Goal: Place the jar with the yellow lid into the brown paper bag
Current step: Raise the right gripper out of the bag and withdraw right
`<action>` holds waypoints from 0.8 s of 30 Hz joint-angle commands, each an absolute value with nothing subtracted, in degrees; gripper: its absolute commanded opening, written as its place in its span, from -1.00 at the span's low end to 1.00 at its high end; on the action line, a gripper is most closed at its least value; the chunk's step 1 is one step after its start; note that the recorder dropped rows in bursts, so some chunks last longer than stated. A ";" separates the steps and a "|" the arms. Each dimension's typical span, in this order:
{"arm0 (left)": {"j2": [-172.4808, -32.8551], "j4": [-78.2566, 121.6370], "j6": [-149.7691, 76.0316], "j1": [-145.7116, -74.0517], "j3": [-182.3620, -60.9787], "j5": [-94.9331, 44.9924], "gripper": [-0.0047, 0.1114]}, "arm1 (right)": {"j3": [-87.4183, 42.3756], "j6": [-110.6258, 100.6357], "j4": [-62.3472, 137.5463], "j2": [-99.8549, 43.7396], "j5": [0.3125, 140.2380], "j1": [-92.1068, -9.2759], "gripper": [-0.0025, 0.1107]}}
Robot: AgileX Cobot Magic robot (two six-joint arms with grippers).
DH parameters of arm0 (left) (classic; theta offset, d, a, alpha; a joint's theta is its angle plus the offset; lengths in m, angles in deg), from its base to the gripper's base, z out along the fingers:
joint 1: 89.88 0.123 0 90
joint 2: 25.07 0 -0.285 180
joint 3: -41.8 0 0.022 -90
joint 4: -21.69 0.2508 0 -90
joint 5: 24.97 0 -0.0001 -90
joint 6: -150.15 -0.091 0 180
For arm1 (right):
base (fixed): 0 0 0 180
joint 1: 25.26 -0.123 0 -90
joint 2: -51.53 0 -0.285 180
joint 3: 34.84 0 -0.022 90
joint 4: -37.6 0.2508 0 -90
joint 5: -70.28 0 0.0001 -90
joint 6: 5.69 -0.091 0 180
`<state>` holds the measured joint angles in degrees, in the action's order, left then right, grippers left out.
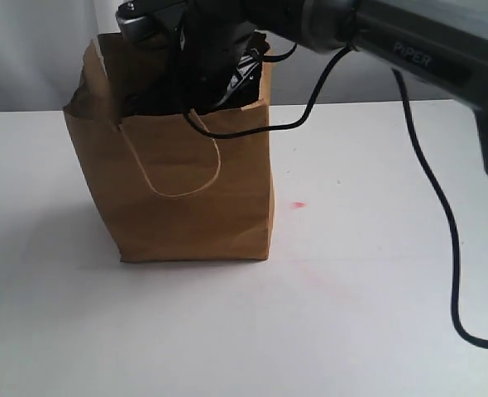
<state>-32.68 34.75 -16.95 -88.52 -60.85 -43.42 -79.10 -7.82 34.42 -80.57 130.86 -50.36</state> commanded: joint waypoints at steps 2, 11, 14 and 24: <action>-32.86 34.54 -16.73 -88.67 -60.98 -43.21 -0.90 | -79.04 -7.43 34.24 -75.29 130.31 -50.58 0.90; -32.86 34.54 -16.73 -88.67 -60.98 -43.21 -0.90 | -79.04 -7.43 37.60 -66.18 131.79 -50.58 0.82; -32.86 34.54 -16.73 -88.67 -60.98 -43.21 -0.90 | -79.04 -7.63 39.97 -64.28 133.97 -50.58 0.56; -32.86 34.54 -16.73 -88.67 -60.98 -43.21 -0.90 | -77.04 -7.46 36.79 -56.55 140.24 -50.46 -0.95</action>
<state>-32.68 34.75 -16.95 -88.52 -60.85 -43.42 -77.94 -7.68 37.60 -59.71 139.93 -50.36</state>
